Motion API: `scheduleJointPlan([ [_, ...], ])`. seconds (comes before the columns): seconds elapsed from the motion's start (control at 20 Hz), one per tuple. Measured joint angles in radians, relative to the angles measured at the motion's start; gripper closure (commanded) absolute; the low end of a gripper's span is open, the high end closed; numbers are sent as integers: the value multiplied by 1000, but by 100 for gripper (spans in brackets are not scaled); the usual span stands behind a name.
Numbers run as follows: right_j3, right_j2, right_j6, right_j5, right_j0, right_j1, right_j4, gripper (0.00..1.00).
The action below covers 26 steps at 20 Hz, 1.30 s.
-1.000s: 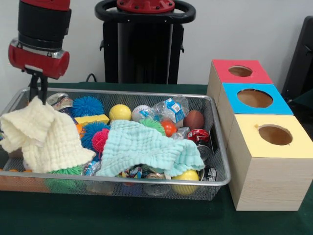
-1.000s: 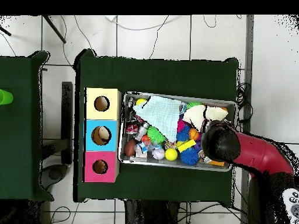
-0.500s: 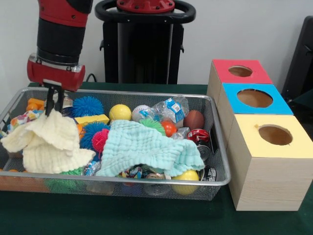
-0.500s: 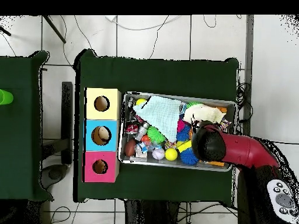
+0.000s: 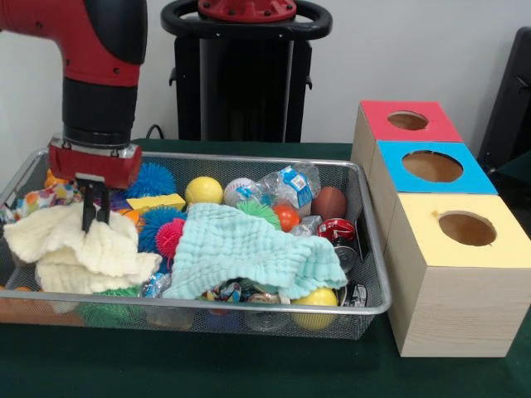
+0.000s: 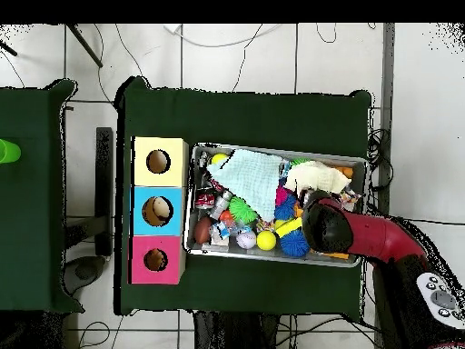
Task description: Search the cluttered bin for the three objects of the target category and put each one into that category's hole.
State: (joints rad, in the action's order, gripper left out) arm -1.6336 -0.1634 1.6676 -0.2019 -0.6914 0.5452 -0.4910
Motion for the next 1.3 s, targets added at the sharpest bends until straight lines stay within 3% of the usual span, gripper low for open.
scheduleJointPlan([
  [0.4,1,-43,0,2,-39,-59,-48,100],
  [0.45,1,-53,0,10,-39,-60,-58,0],
  [1.3,0,-75,0,36,-47,-57,-98,0],
])
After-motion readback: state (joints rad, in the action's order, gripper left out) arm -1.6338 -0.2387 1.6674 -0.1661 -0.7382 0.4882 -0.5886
